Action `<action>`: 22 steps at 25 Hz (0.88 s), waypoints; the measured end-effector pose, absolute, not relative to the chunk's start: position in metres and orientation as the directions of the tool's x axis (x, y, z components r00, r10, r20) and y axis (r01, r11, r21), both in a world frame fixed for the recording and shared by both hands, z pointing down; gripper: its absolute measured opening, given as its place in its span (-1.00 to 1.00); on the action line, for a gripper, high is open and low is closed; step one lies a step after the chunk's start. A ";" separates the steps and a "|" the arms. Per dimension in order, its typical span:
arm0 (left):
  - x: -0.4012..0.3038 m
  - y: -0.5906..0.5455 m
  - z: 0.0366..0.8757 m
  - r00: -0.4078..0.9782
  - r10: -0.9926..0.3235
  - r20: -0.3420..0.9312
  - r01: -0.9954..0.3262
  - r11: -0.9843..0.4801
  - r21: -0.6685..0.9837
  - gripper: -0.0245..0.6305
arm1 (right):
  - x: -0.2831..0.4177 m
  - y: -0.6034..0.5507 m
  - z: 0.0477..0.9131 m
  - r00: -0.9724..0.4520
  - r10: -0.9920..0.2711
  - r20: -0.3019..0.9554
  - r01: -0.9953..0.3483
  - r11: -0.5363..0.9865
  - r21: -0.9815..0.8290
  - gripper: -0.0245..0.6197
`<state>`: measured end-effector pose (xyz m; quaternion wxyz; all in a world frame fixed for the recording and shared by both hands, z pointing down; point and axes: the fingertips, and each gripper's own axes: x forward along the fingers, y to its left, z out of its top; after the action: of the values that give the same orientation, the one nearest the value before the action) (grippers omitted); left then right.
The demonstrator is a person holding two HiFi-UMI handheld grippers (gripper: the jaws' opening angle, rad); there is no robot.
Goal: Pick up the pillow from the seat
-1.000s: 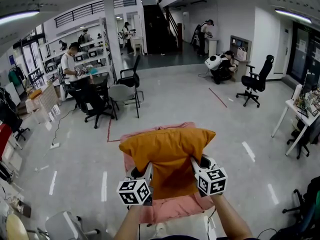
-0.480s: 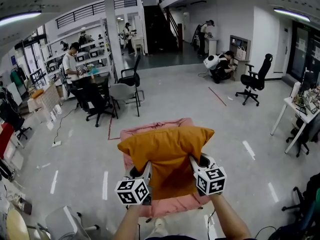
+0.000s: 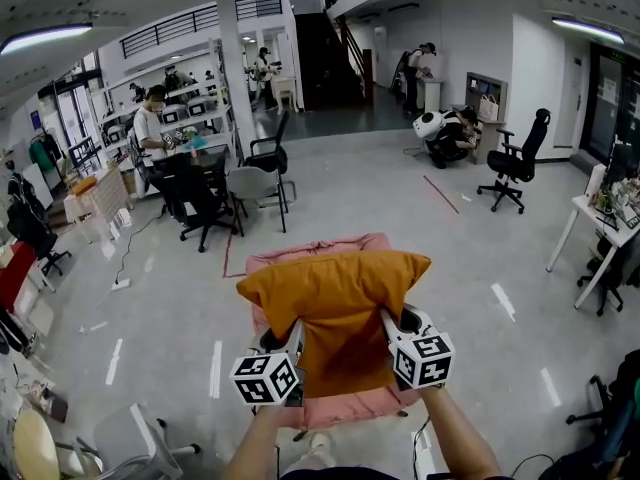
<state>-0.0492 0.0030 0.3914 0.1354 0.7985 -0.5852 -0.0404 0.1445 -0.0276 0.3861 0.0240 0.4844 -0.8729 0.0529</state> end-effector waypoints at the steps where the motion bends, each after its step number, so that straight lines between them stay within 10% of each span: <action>1: -0.048 0.004 0.392 0.311 -0.946 0.092 -0.924 -0.278 0.262 -0.48 | 0.145 -0.027 0.387 -0.531 -0.843 0.091 -0.847 0.526 -0.069 -0.68; 22: -0.048 0.014 0.393 0.303 -0.948 0.095 -0.921 -0.265 0.286 -0.48 | 0.146 -0.021 0.386 -0.539 -0.836 0.099 -0.842 0.537 -0.052 -0.68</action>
<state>-0.0476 0.0135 0.3932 0.1449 0.7939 -0.5885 -0.0478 0.1456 -0.0208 0.3856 0.0310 0.4789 -0.8761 0.0464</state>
